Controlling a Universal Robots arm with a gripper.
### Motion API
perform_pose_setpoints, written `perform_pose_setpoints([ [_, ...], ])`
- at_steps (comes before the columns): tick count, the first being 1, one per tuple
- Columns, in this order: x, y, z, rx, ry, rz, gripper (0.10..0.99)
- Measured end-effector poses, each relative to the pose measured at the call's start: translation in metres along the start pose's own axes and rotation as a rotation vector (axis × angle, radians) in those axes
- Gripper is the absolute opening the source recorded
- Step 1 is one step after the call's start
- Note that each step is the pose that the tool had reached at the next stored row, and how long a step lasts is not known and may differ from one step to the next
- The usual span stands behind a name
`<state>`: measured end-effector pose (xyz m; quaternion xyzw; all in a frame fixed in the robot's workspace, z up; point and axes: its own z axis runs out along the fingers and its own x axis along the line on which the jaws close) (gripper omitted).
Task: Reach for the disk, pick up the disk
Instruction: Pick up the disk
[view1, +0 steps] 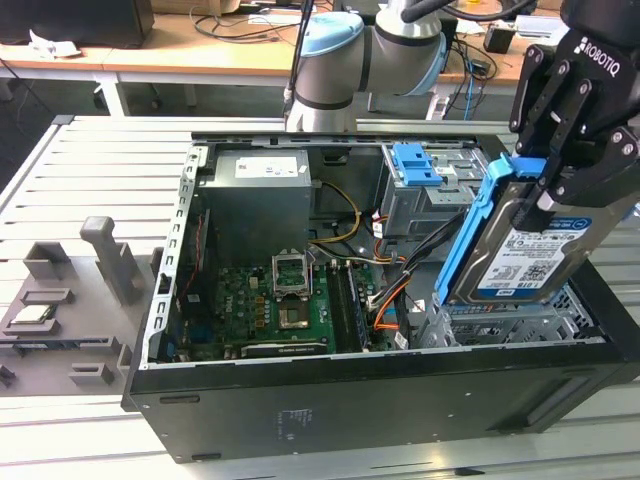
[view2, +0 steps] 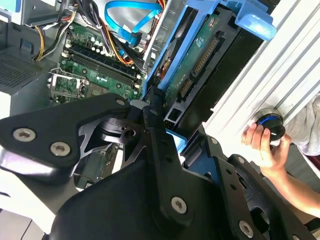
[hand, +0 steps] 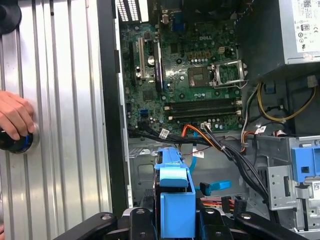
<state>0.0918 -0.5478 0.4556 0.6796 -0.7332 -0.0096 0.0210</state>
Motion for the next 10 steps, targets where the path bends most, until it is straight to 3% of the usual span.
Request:
perform_pose_setpoints([
  [4, -0.0007, -0.0069, 0.0014, 0.000, -0.0001, -0.002, 0.365],
  [10, -0.0007, -0.0073, 0.0019, 0.000, 0.0000, -0.002, 0.365],
])
